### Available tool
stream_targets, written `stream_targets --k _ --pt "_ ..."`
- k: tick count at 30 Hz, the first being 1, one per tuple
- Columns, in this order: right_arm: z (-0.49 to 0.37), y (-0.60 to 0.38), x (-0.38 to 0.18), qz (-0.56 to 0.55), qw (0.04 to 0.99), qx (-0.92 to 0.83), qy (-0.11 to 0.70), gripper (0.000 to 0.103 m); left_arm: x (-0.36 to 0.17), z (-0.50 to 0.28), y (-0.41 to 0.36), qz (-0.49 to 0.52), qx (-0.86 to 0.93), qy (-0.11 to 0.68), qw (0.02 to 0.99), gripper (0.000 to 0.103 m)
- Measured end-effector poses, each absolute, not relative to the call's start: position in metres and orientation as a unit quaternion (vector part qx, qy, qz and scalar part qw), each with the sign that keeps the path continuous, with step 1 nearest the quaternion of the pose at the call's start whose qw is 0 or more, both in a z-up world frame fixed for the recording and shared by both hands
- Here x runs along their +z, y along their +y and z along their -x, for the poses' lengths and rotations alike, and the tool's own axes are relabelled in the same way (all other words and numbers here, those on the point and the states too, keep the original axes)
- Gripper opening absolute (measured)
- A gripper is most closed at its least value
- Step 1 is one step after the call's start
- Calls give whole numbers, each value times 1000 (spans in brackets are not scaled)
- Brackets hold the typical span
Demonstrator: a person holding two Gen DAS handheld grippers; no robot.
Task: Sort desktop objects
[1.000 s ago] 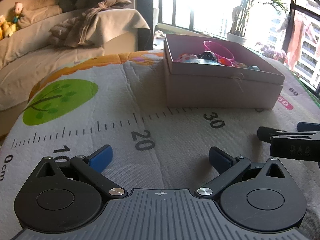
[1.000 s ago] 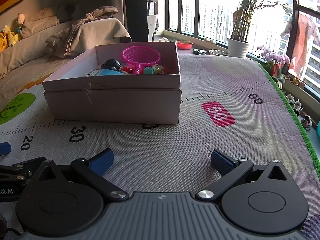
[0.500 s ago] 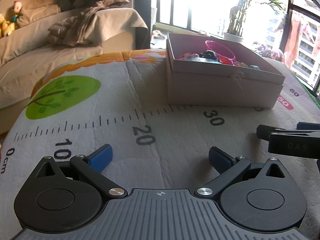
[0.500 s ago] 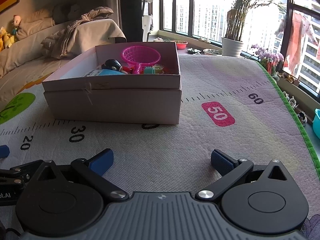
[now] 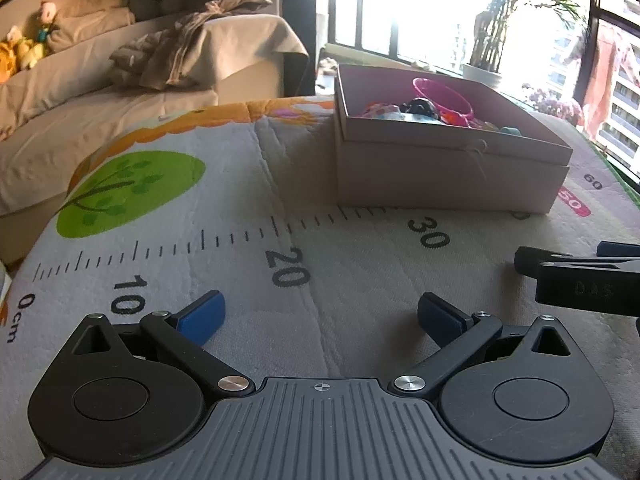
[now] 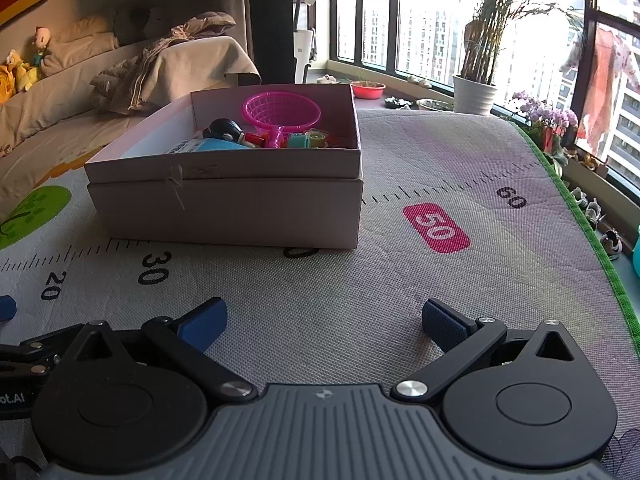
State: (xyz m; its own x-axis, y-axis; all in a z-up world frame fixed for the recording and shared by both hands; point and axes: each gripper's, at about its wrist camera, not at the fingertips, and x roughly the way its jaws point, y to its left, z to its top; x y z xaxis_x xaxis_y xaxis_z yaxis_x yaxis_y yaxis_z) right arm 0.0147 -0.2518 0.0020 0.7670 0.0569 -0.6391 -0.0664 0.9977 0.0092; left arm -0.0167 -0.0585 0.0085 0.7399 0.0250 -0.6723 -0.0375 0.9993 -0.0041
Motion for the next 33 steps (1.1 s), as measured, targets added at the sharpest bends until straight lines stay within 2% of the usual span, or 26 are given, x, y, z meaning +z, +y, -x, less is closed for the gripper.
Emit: stream_targets --k 10,33 --pt "-15 -252 2 8 940 32 340 103 9 -4 -29 24 12 359 933 103" --pt "-12 -240 2 14 940 29 339 103 5 0 -30 -3 6 356 935 103"
